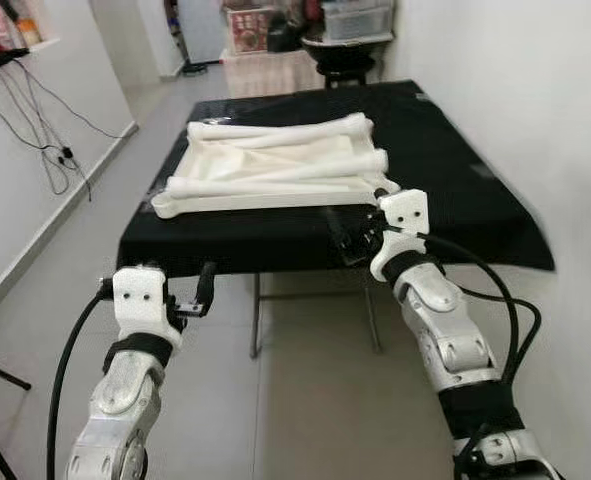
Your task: Building children table
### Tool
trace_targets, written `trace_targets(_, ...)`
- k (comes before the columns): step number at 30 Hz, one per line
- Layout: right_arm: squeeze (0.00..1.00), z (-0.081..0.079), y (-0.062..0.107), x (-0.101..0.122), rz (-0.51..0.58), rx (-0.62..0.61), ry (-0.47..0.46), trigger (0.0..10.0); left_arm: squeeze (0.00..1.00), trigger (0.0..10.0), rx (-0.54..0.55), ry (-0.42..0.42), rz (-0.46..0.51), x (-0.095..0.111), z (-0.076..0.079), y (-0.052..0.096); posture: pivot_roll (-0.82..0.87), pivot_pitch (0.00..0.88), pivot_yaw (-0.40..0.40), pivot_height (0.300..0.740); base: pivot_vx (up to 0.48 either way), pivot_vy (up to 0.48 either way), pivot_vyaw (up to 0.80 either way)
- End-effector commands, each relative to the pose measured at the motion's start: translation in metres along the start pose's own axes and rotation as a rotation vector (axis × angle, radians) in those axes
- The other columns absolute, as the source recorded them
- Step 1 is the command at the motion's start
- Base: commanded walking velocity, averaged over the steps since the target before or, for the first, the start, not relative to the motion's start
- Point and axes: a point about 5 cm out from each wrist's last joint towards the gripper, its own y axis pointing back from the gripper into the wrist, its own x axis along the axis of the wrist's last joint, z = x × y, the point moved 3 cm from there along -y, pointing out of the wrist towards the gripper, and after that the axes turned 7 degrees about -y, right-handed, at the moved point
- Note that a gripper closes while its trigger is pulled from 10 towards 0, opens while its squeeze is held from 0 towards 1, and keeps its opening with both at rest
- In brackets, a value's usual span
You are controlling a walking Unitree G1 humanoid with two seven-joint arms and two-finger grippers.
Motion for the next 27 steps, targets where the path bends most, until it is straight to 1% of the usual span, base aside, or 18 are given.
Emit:
trace_targets(1,0.00,0.011,0.001,0.000,-0.005,-0.021,0.004,10.0,0.00,10.0,-0.014,0.005,0.011,0.005,0.003,-0.002,-0.09,0.000,0.053,0.740,0.270,0.000,0.00)
trace_targets(3,0.00,0.010,-0.006,0.009,0.020,-0.004,0.014,10.0,0.00,10.0,-0.022,0.010,0.036,0.014,0.005,-0.007,-0.09,0.000,0.047,0.740,0.274,0.000,0.00)
trace_targets(8,0.00,0.011,-0.012,0.018,0.045,-0.013,0.016,10.0,0.00,10.0,-0.026,0.009,0.046,0.018,0.005,-0.011,-0.09,0.000,0.043,0.740,0.267,0.000,0.00)
trace_targets(11,0.00,0.008,-0.015,0.022,0.057,-0.004,0.010,10.0,0.00,10.0,-0.035,0.012,0.045,0.018,0.006,-0.012,-0.09,0.000,0.045,0.740,0.268,0.000,0.00)
trace_targets(15,0.00,0.004,-0.015,0.020,0.048,0.010,0.024,10.0,0.00,10.0,-0.047,0.015,0.037,0.016,0.009,-0.013,-0.09,0.000,0.048,0.740,0.273,0.000,0.00)
trace_targets(17,0.00,0.004,-0.015,0.020,0.048,0.010,0.024,10.0,0.00,10.0,-0.047,0.015,0.037,0.016,0.009,-0.013,-0.09,0.000,0.048,0.740,0.274,0.000,0.00)
trace_targets(23,0.00,0.006,-0.012,0.006,0.005,-0.009,0.031,10.0,0.00,10.0,-0.056,0.019,0.015,0.011,0.013,-0.014,-0.09,0.000,0.049,0.740,0.285,0.000,0.00)
trace_targets(27,0.00,0.006,-0.012,0.005,0.001,-0.007,0.031,10.0,0.00,10.0,-0.056,0.019,0.014,0.011,0.013,-0.014,-0.09,0.000,0.045,0.740,0.292,0.000,0.00)
